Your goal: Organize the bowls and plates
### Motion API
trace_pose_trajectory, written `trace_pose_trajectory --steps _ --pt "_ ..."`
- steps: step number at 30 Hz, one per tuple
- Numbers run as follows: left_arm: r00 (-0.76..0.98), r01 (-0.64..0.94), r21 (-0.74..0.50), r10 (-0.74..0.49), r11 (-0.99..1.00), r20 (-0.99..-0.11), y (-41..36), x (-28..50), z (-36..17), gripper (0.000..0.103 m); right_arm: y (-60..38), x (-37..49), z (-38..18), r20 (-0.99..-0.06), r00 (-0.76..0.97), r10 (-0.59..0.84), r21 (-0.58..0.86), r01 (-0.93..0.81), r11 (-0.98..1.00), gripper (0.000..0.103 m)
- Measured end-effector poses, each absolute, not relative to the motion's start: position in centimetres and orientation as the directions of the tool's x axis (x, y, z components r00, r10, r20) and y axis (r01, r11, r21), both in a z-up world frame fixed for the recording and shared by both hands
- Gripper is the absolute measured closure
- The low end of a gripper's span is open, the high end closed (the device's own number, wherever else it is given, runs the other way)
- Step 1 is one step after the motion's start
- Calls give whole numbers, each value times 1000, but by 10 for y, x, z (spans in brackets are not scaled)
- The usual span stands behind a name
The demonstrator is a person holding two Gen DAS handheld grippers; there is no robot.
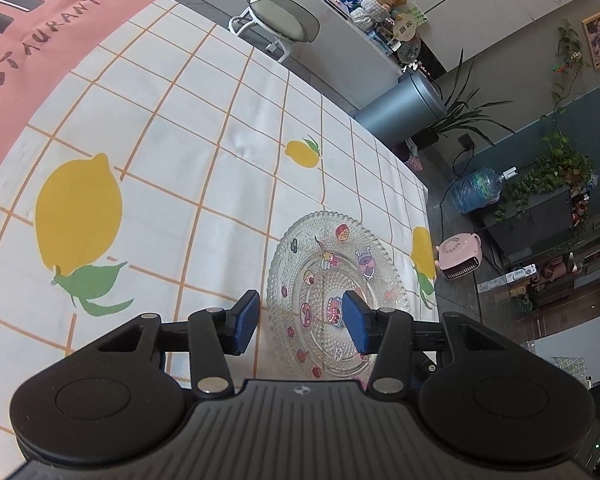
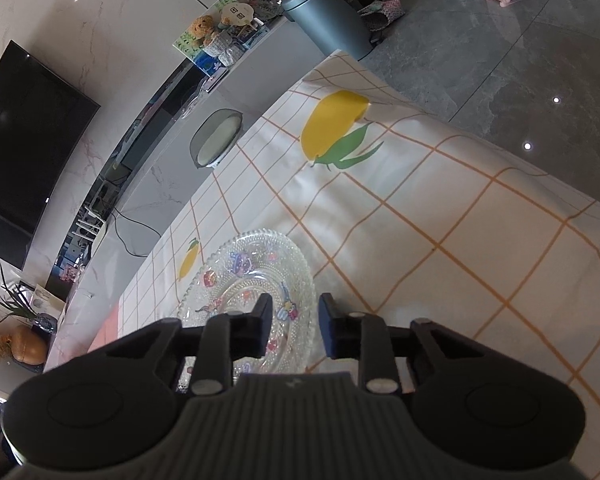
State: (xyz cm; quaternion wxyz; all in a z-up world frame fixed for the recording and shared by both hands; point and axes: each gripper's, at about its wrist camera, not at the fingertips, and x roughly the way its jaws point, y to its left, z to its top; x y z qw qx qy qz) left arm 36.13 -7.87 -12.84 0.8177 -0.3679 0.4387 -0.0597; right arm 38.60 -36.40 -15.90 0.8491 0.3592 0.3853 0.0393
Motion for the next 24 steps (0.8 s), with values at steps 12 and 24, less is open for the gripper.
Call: trace_pose_trajectory --steps 12,24 --pt "592 -225 -587 -369 778 -716 -75 342 -119 87 -372 367 -163 -637 671 379 675 249 694 99" --pt "607 -224 -600 -371 768 -702 -63 291 -102 88 -365 312 -147 -629 662 409 698 248 672 98"
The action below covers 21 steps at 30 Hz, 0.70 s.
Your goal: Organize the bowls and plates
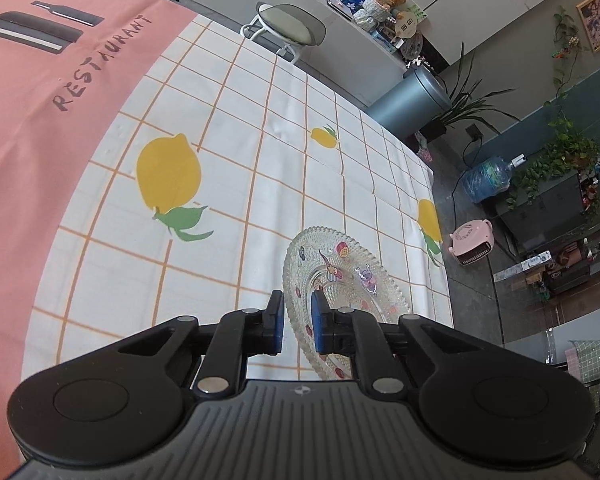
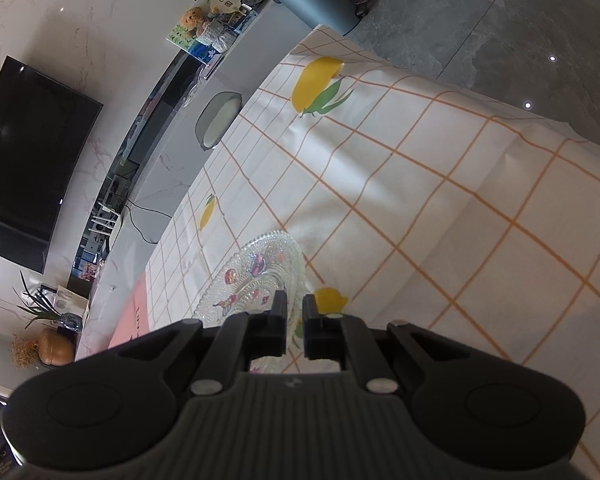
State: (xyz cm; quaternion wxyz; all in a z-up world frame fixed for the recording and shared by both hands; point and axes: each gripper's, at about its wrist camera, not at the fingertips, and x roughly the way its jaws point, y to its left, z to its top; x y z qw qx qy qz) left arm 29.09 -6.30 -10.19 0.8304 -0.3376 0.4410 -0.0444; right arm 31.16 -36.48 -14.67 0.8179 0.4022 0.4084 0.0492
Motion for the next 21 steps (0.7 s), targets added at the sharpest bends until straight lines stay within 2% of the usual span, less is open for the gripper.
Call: trace_pose_trajectory --steps 13,21 --pt "663 -209 -602 -341 771 -667 -44 206 -75 92 -348 226 -125 -588 671 452 713 165 682 97" --pt "672 -199 -584 -325 787 -666 -42 159 -77 92 -344 174 -138 -579 655 485 743 179 645 97"
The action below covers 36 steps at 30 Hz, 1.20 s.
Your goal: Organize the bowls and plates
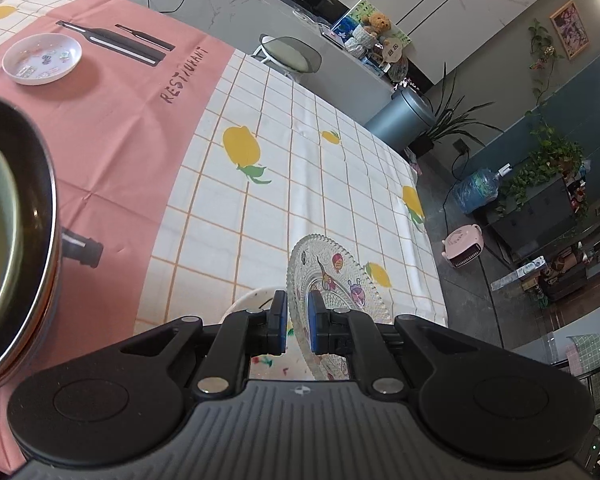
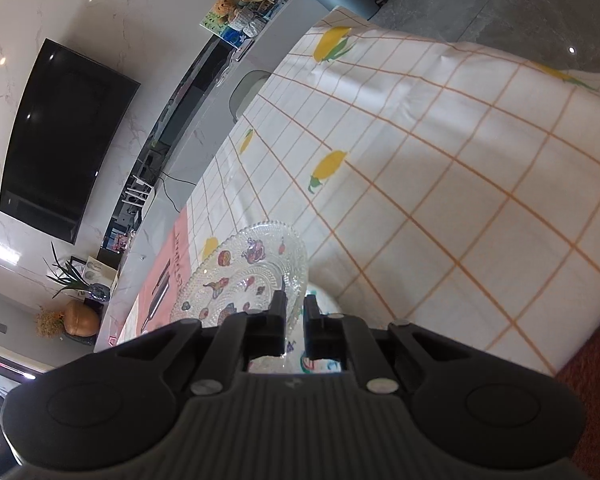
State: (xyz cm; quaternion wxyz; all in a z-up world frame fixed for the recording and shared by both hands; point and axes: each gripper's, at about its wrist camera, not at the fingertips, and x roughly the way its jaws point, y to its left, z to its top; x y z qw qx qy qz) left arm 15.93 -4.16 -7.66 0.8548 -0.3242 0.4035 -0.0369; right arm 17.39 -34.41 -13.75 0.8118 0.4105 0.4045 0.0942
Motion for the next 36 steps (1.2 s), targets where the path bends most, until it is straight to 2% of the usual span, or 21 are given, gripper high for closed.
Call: trace_pose_trajectory --steps 9,36 --pt "639 -230 -572 -321 787 -699 -36 131 -92 92 -342 142 -146 -591 643 488 737 185 650 97" --pt "604 -237 -563 -333 792 -724 -35 121 -112 92 -321 138 -144 -652 647 396 610 137 780 97"
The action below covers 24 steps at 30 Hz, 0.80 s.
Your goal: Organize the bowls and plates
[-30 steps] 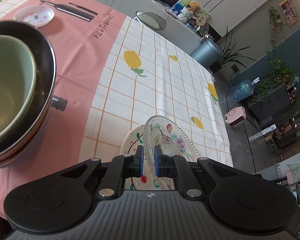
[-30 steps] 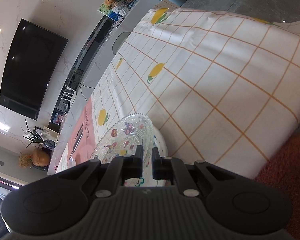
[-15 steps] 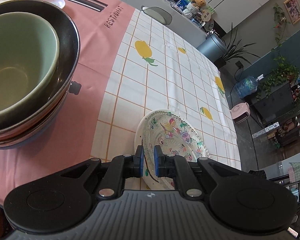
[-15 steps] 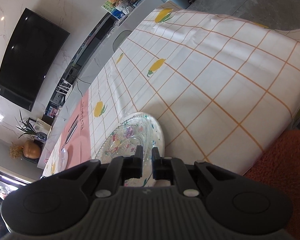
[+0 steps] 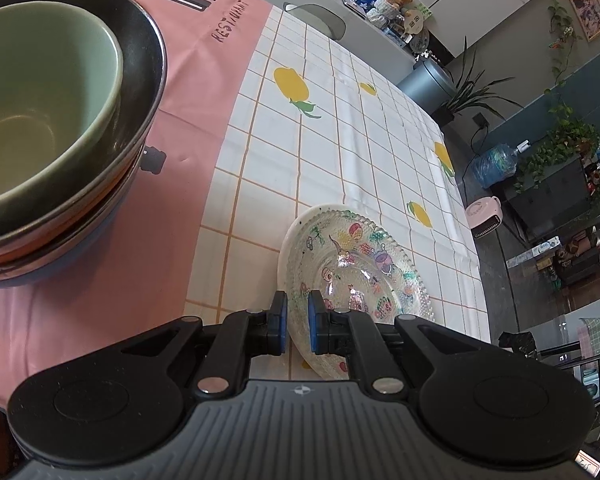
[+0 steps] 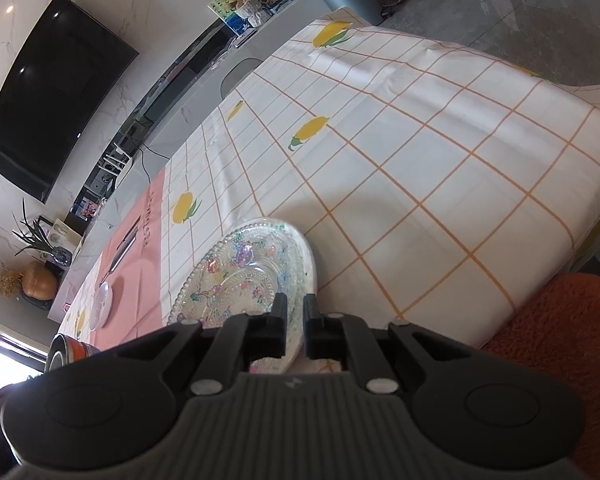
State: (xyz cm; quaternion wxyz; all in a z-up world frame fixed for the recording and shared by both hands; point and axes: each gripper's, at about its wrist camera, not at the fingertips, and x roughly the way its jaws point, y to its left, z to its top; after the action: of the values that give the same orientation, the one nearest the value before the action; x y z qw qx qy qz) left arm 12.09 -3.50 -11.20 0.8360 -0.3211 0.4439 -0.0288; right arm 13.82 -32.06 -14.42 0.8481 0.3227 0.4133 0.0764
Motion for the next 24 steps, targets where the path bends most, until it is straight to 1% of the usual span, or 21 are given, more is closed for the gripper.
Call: trace_pose_trajectory --steps 4,21,23,24 --pt "605 -232 -563 -335 793 -722 -36 121 -111 92 -322 137 -146 -658 643 392 607 145 781 95" --pt "608 -225 -544 -320 808 -727 -36 121 -111 92 -321 132 -143 -651 660 376 589 126 798 94" --pt "612 -221 -540 -315 812 -725 -36 120 -109 89 -321 131 -141 -651 663 371 583 124 803 90" --pt "615 -220 -535 -310 815 -725 -36 120 -109 84 -321 131 -140 -650 665 368 582 124 803 86"
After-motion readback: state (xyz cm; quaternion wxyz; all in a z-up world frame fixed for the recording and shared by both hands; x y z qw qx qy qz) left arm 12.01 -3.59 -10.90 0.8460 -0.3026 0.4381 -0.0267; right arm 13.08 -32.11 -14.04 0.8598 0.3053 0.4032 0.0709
